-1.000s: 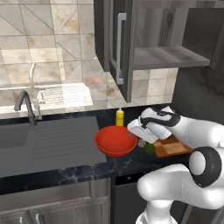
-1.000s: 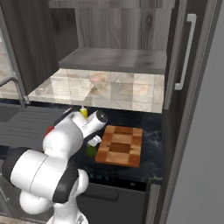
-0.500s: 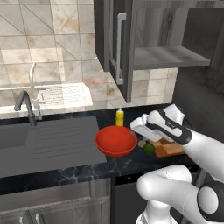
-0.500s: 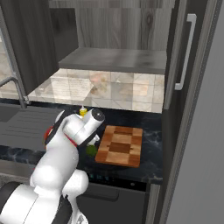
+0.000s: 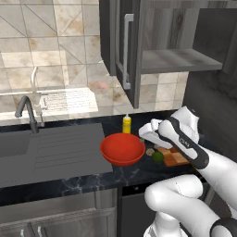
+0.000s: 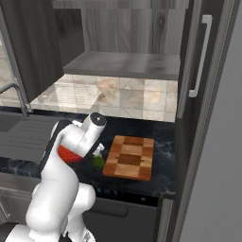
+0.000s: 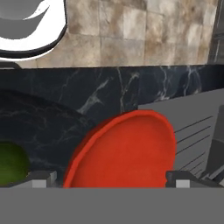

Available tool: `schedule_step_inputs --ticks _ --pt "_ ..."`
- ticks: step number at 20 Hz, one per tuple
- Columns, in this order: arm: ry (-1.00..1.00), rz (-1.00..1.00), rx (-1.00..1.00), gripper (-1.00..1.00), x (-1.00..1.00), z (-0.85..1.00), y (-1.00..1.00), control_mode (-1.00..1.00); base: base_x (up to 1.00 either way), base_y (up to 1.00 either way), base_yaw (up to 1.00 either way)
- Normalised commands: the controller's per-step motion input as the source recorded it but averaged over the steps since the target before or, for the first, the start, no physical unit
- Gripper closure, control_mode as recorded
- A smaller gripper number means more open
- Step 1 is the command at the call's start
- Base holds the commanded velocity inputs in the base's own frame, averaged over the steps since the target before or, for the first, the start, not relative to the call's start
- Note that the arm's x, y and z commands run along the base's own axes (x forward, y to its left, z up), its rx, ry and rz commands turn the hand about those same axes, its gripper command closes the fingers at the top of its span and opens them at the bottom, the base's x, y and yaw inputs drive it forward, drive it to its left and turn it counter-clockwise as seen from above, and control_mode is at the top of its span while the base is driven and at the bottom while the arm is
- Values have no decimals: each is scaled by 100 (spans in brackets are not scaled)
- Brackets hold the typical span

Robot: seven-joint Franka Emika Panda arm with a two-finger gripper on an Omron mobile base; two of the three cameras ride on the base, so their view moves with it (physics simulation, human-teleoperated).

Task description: Open the cabinet. Place the bowl and condiment on the counter. Then place the lime and garlic on the cutting board.

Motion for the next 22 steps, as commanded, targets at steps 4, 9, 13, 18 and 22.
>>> schedule_step_inputs --ticks 4,9,13,18,22 --pt "9 -2 -12 -100 -15 7 -13 -100 0 0 0" --pt "9 -3 -16 -100 -8 0 -16 -100 0 0 0" --pt "9 0 -15 -100 0 0 -22 -100 0 0 0" --pt "7 0 -14 -100 0 0 -21 -100 0 0 0" --pt "6 0 -12 -100 -1 0 -18 -100 0 0 0"
